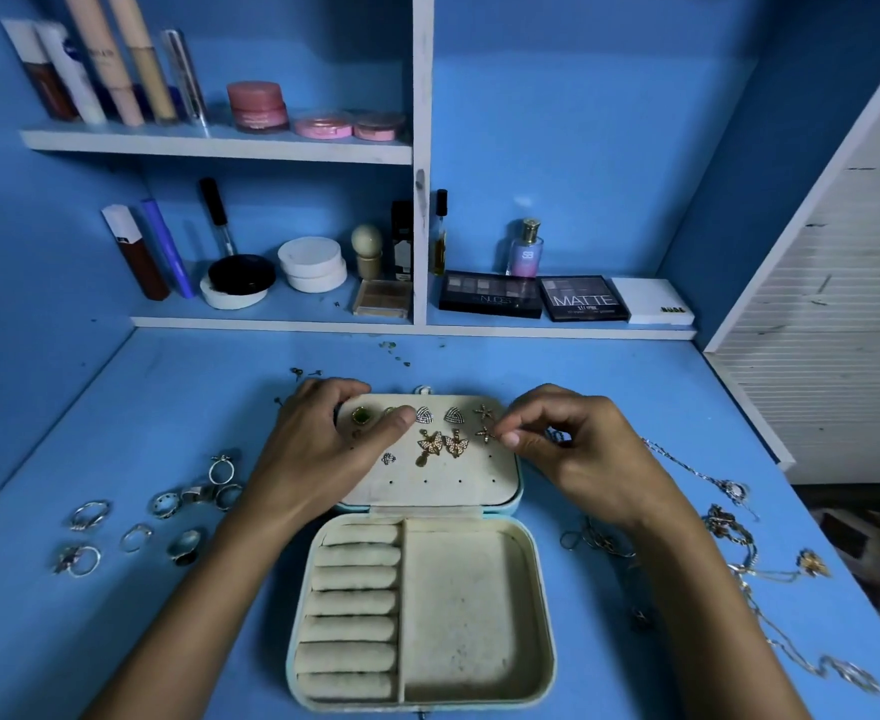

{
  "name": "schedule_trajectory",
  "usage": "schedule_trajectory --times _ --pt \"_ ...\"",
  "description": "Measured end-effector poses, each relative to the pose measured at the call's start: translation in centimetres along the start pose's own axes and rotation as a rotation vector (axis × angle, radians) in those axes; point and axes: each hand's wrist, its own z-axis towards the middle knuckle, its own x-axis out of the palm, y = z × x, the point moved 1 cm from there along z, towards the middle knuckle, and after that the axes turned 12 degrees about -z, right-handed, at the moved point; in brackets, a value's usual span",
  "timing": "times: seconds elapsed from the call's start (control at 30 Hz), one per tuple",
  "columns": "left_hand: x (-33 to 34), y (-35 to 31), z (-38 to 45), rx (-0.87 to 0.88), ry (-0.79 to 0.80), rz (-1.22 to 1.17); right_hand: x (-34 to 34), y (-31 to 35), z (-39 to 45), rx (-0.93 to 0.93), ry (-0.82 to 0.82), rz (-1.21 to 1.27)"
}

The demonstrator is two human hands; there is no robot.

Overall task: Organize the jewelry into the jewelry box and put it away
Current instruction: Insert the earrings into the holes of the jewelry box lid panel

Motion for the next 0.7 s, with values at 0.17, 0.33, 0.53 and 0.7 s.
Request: schedule_trajectory --times 0.17,0.33,0.53,0.7 --pt "0.6 -1.6 0.5 0.008 0.04 0.162 0.4 -0.1 0.0 0.069 0.062 -0.011" --pt "1.6 -2.3 0.7 0.03 0.015 0.288 0.8 0.2 -0.1 0.077 0.109 0.0" --pt "2.4 -1.8 0.9 0.079 -0.001 0.344 0.7 0.4 0.0 0.06 0.153 -0.009" --pt "2.7 -1.8 1.0 0.077 -0.013 0.384 0.8 0.9 0.0 0.075 0.152 0.02"
